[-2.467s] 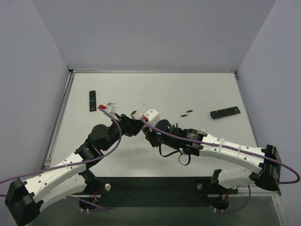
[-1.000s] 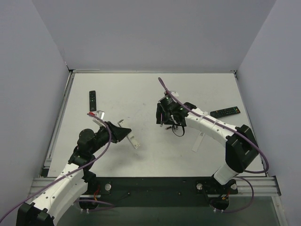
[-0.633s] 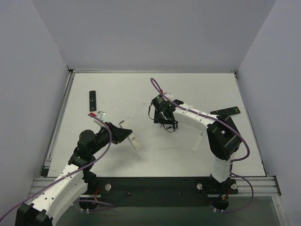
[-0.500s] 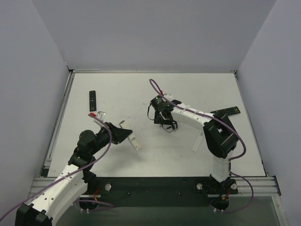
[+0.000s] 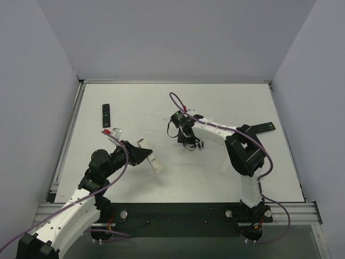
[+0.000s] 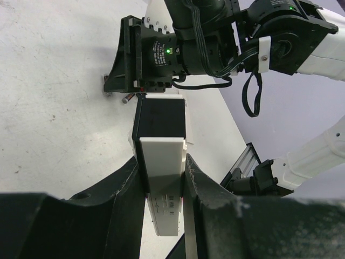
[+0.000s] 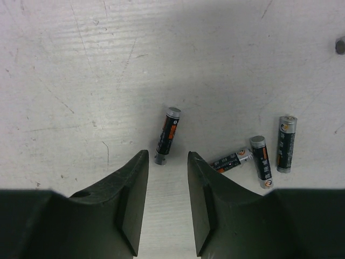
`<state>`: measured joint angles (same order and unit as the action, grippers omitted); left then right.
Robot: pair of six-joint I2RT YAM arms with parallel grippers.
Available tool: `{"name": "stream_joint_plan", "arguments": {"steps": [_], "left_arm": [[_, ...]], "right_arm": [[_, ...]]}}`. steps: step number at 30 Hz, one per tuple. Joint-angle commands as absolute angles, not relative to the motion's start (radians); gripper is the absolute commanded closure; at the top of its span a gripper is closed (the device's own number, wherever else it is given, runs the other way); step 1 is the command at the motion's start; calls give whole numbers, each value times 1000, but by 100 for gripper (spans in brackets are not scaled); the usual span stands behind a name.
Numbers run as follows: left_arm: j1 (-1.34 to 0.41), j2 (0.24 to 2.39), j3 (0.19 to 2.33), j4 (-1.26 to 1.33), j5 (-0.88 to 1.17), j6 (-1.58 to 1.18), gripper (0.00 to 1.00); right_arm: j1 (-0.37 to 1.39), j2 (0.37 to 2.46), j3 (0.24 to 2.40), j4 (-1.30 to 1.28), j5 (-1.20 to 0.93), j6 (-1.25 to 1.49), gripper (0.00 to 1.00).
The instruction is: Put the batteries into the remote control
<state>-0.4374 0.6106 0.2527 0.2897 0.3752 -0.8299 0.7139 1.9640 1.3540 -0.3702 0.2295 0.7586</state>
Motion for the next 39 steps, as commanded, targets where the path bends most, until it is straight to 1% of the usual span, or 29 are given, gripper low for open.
{"name": "stream_joint_plan", "arguments": {"steps": [1, 4, 9, 15, 16, 20, 25, 31, 36, 39], "left_arm": [[-442, 597, 250, 353, 393, -833, 100], [-442, 601, 252, 353, 397, -836, 100], [-442, 604, 255, 356, 406, -844, 100], [-442, 612, 252, 370, 405, -850, 100], [-440, 614, 250, 374, 405, -854, 100], [-440, 635, 247, 400, 410, -867, 100], [-439, 669, 219, 477, 420, -916, 100], [-439, 725, 183, 626, 448, -989, 100], [-439, 790, 158, 744, 463, -1048, 100], [-439, 814, 164, 758, 465, -1057, 100]], "right_arm": [[710, 1996, 1396, -407, 253, 772, 70], [710, 2016, 1402, -407, 250, 766, 71], [712, 2025, 1394, -407, 244, 764, 78], [719, 1993, 1353, -405, 236, 743, 95], [724, 1973, 1348, -400, 238, 735, 100], [745, 1901, 1316, -385, 255, 675, 100], [793, 1744, 1275, -388, 252, 546, 100], [917, 1545, 1243, -431, 242, 410, 100], [1005, 1422, 1250, -494, 175, 360, 100], [1049, 1394, 1287, -547, 129, 357, 100]]}}
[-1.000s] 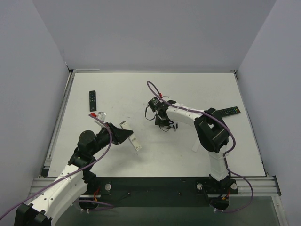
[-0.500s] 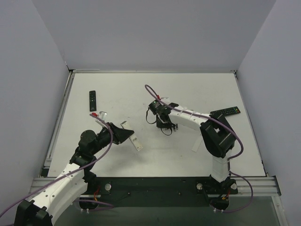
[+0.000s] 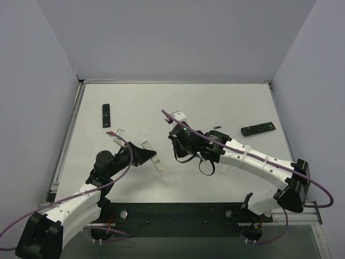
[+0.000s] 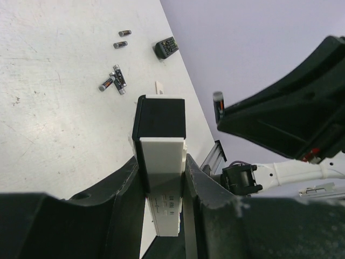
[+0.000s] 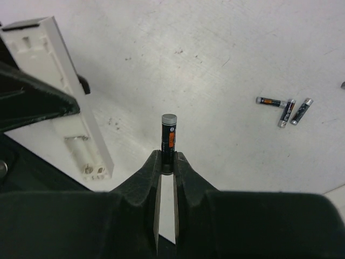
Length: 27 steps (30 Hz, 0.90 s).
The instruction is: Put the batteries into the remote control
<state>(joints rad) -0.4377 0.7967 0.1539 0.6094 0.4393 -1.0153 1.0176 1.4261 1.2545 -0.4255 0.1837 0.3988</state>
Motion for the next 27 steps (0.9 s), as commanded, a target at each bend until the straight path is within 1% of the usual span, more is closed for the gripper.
{"name": "stream_joint_plan", "arguments": {"steps": [1, 8, 14, 27], "left_arm": [[-439, 821, 166, 756, 465, -1058, 100], [-439, 831, 183, 684, 445, -1074, 100], [-439, 818, 153, 647, 422, -1113, 100], [-440, 787, 146, 591, 413, -1173, 100]], "right_arm": [[1071, 1394, 1299, -564, 114, 360, 100], [1126, 1448, 1394, -656, 8, 397, 100], [1143, 1538, 1466, -701, -77, 422, 100], [1144, 1640, 1516, -738, -123, 439, 100]]}}
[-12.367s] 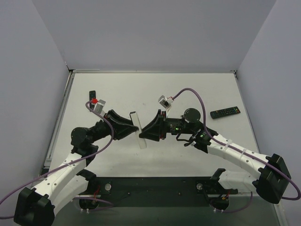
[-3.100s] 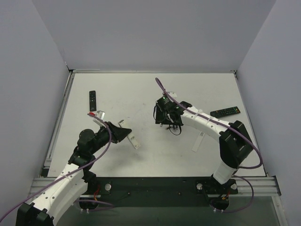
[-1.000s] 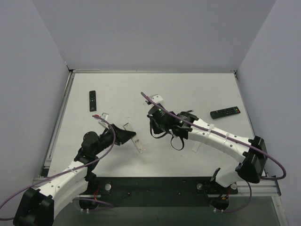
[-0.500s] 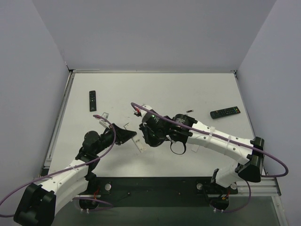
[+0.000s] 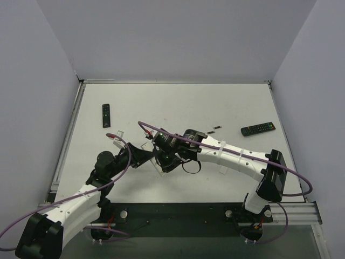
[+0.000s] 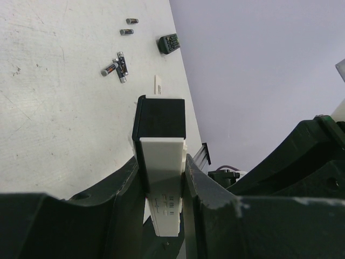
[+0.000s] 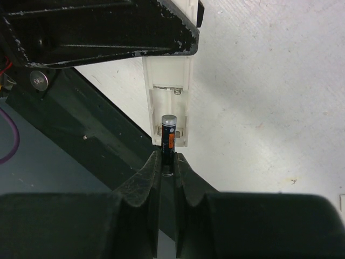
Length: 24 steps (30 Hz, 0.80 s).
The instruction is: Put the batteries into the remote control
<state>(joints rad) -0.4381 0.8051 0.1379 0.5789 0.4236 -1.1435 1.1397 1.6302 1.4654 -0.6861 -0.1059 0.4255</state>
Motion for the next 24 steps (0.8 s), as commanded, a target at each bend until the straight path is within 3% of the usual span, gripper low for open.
{"name": "stream_joint_plan", "arguments": {"steps": [1, 24], "left_arm": [[-440, 787, 144, 591, 413, -1178, 100], [-440, 758, 137, 586, 413, -1238, 100]], "right_arm": [[1143, 1643, 1517, -738, -123, 437, 100], [1140, 1710, 1569, -816, -55, 448, 100]]}}
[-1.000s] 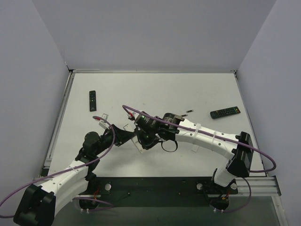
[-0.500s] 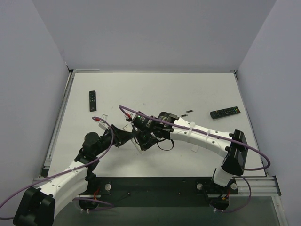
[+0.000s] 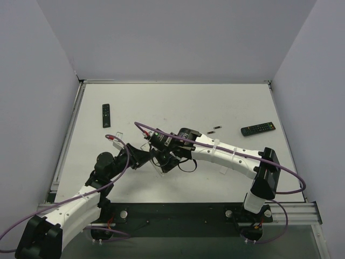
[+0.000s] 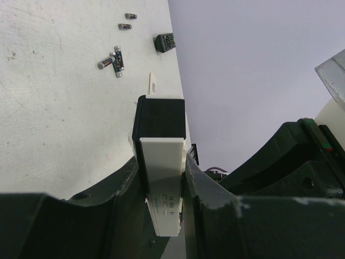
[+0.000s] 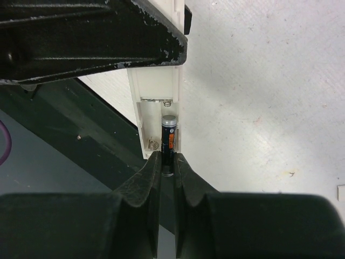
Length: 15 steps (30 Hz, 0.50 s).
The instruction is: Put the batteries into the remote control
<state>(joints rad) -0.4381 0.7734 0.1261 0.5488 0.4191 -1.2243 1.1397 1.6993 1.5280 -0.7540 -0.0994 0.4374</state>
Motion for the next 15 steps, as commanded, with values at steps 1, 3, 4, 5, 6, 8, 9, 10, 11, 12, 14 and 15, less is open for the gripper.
{"name": "stream_joint_plan", "arguments": {"steps": [1, 3, 4, 5, 6, 8, 9, 10, 11, 12, 14, 15], "left_arm": [[-440, 759, 137, 586, 414, -1238, 100], [-440, 761, 141, 586, 417, -1241, 100], [-442, 762, 143, 587, 420, -1244, 100], [-442, 761, 144, 588, 420, -1246, 100], [-442, 759, 143, 588, 420, -1249, 100], [-443, 761, 144, 588, 422, -1253, 100], [-443, 759, 144, 586, 422, -1253, 100], [-446, 759, 144, 586, 420, -1253, 100], [-446, 761, 144, 584, 420, -1255, 100], [-448, 761, 144, 584, 420, -1255, 100], [-449, 761, 146, 584, 420, -1258, 100], [-451, 761, 146, 584, 422, -1258, 100]], "right_arm": [[1141, 1712, 1569, -815, -57, 445, 100], [1141, 1718, 1574, -816, -57, 445, 100], [1141, 1720, 1575, -816, -57, 443, 100], [1141, 1723, 1580, -816, -57, 443, 100], [1141, 1726, 1582, -816, -57, 440, 100], [1141, 1732, 1586, -815, -58, 439, 100], [1143, 1732, 1589, -816, -60, 436, 100], [1141, 1733, 1594, -816, -63, 436, 100], [1143, 1738, 1595, -815, -64, 433, 100], [1143, 1741, 1594, -816, -66, 433, 100], [1143, 1746, 1595, -818, -64, 434, 100], [1143, 1746, 1597, -818, -63, 434, 100]]}}
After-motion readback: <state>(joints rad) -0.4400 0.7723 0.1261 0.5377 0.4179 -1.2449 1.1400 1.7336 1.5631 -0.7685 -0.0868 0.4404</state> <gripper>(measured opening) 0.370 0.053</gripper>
